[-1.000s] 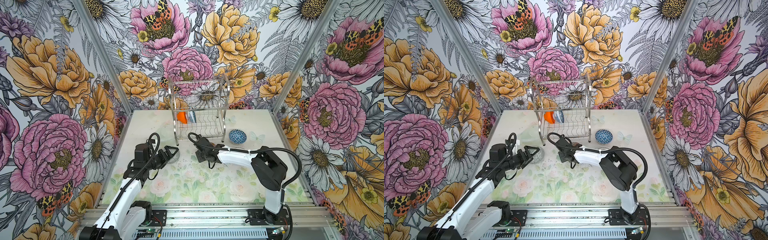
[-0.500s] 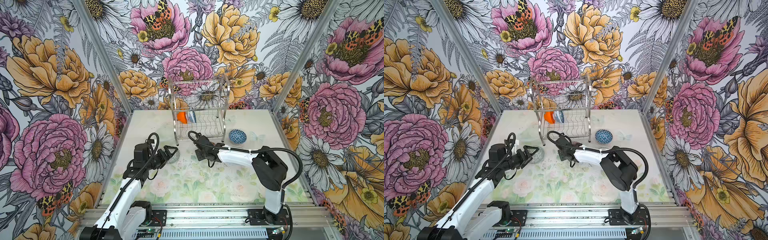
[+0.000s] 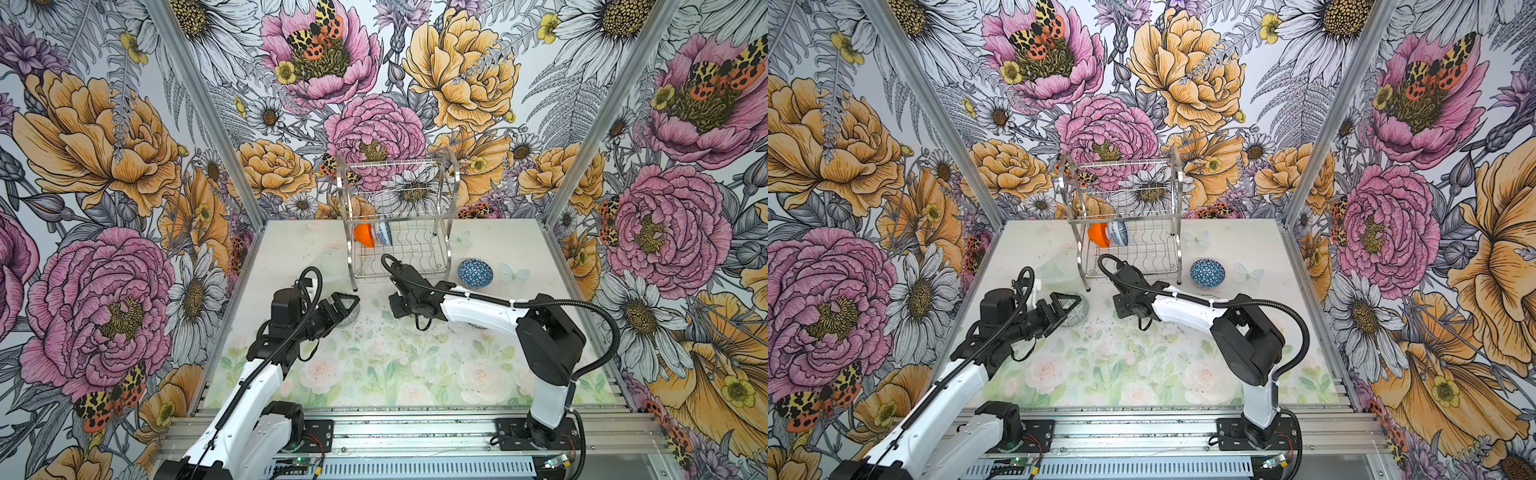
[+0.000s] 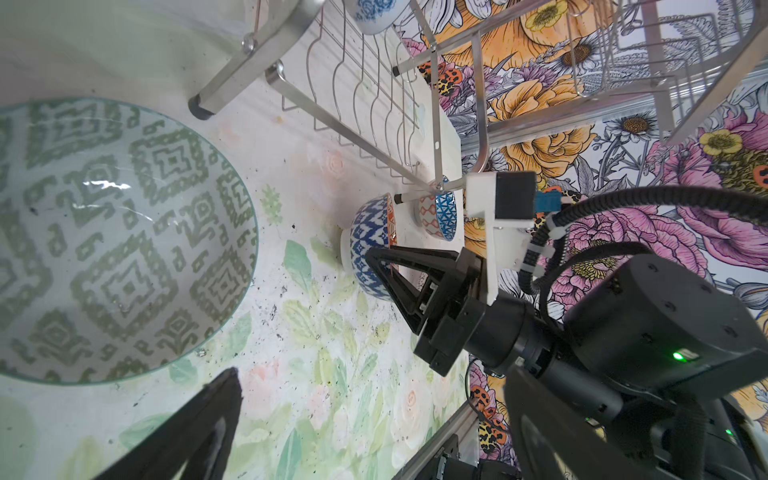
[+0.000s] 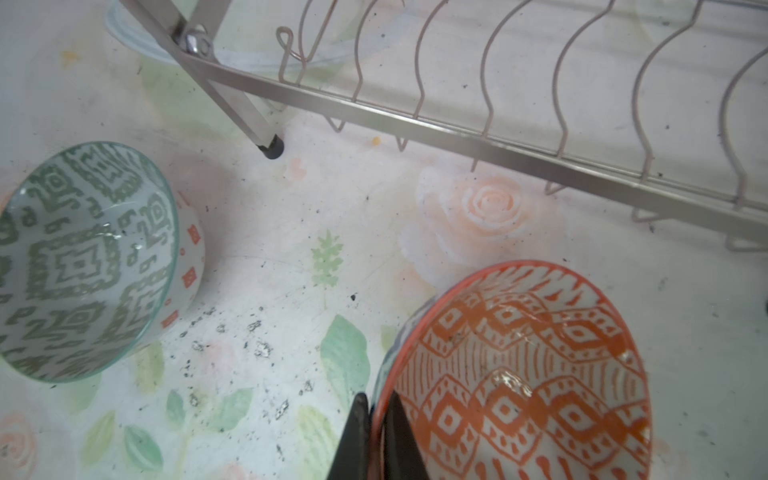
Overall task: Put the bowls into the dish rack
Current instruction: 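Lower the right gripper onto the orange-patterned bowl rim and grasp it, then lift the orange-patterned bowl with the right gripper toward the rack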
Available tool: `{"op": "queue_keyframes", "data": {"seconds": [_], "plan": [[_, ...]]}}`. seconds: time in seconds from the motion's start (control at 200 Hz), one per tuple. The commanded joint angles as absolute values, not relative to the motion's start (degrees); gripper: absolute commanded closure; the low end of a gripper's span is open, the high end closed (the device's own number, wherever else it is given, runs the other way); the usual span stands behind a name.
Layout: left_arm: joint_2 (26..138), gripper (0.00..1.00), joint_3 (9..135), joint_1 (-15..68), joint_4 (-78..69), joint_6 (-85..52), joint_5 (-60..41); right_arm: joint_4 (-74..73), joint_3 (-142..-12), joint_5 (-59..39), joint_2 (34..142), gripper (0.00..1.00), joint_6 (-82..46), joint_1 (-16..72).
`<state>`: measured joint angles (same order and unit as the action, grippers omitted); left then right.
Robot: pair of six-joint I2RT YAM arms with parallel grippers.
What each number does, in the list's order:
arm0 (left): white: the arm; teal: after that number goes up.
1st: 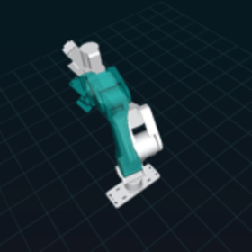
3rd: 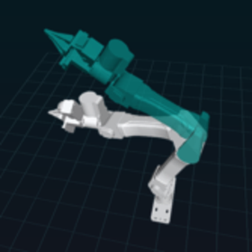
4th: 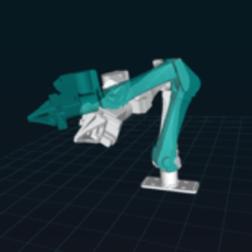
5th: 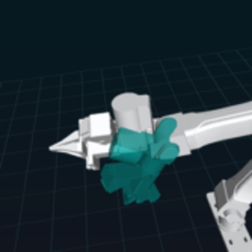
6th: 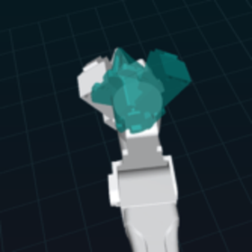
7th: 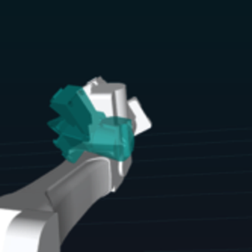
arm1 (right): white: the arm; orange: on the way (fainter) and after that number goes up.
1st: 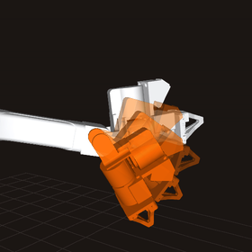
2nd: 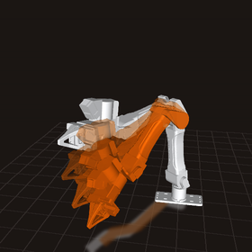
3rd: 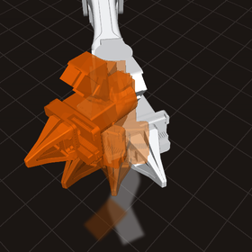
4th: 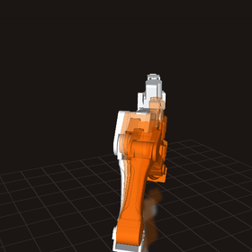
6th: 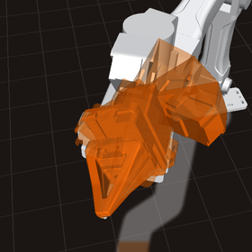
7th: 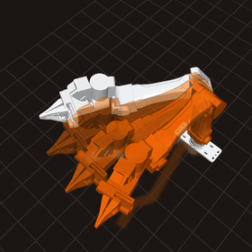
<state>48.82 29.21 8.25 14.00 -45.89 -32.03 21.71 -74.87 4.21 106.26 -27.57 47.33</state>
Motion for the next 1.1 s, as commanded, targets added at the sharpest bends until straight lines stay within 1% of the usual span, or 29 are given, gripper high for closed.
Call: {"op": "queue_keyframes", "data": {"seconds": [0.0, 0.175, 0.265, 0.285, 0.345, 0.48, 0.661, 0.776, 0.971, 1.096], "plan": [[48.84, 0.02, 29.62, 9.12, 15.45, -43.76, -28.99, 20.58, -77.57, 0.54, 100.50, 1.00, -29.09, 47.46], [50.35, 0.01, 32.00, 14.57, 18.13, -41.91, -23.12, 17.10, -75.99, -3.87, 95.78, 1.00, -29.07, 46.17], [50.87, 0.01, 34.63, 18.51, 19.70, -40.00, -17.61, 12.89, -73.91, -7.64, 93.60, 1.00, -29.27, 45.73], [51.13, 0.01, 35.35, 19.32, 20.00, -39.43, -16.46, 11.69, -73.30, -8.64, 93.16, 1.00, -29.21, 44.12], [52.64, 0.01, 37.71, 20.79, 20.95, -38.01, -13.99, 8.38, -71.35, -10.39, 91.99, 1.00, -29.44, 43.02], [55.91, 0.01, 40.95, 20.94, 21.07, -37.82, -14.06, 0.41, -67.50, -13.80, 90.59, 1.00, -30.39, 40.24], [57.58, 0.01, 44.12, 21.88, 20.75, -37.81, -14.95, -13.16, -62.29, -22.50, 91.22, 1.00, -32.34, 35.62], [59.20, 0.01, 48.45, 22.07, 22.64, -37.31, -15.34, -16.53, -61.43, -24.22, 91.41, 1.00, -30.45, 34.30], [62.88, 0.01, 54.83, 22.50, 24.41, -36.10, -13.94, -23.63, -60.43, -28.75, 92.99, 1.00, -31.19, 31.40], [66.13, 0.01, 58.39, 22.85, 24.40, -36.04, -13.08, -29.80, -60.38, -32.11, 96.12, 1.00, -33.57, 29.16]]}}
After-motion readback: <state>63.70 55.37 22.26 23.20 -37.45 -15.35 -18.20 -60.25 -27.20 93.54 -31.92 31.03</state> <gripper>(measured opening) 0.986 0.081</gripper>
